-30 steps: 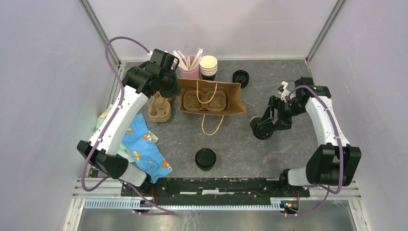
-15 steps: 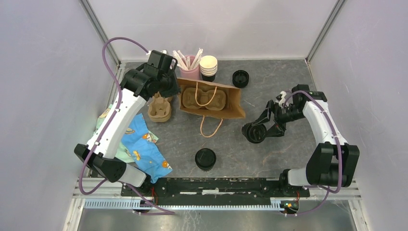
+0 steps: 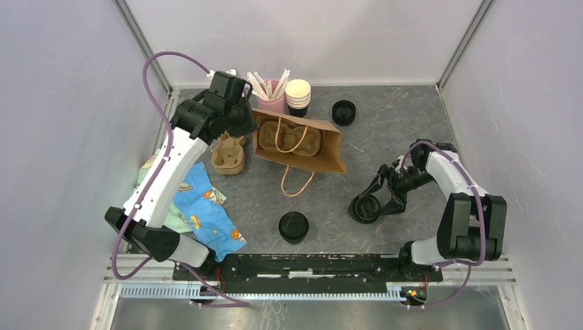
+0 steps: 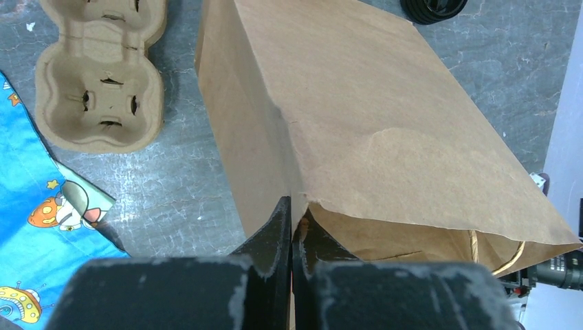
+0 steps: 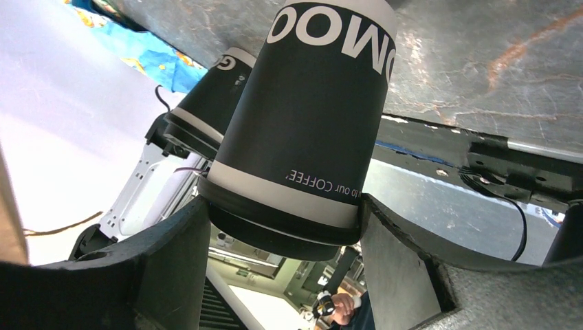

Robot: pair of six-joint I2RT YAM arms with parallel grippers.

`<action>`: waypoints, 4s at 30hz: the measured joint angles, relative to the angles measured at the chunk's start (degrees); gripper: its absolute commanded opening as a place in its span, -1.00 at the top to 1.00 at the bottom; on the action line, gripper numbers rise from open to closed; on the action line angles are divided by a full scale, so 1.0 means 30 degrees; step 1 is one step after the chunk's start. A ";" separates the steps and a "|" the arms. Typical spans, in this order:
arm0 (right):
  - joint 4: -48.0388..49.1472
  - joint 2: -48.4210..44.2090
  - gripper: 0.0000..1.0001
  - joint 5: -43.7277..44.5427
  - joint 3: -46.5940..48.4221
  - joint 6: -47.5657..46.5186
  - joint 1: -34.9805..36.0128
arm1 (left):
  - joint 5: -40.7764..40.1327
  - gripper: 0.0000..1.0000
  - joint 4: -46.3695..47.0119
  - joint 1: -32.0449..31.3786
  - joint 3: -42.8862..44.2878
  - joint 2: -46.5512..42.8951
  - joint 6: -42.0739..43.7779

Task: Pack the takeout coffee
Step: Place the coffee cup at the center of the board, then pick up the coffee cup from the center of the board.

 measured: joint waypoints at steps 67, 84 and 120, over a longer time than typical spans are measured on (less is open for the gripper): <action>0.3330 -0.5552 -0.96 1.3209 0.3592 -0.7613 1.4477 | 0.1173 0.78 -0.5479 0.1209 0.3971 0.3541 0.0007; 0.0838 -0.4539 -0.96 1.4302 0.3126 -0.6411 1.4848 | 0.1180 0.80 -0.5632 0.1209 0.4051 0.3789 0.0007; 0.0984 -0.3242 -0.66 1.4972 0.2878 -0.6375 1.4848 | 0.1195 0.84 -0.5617 0.1209 0.4051 0.3789 0.0007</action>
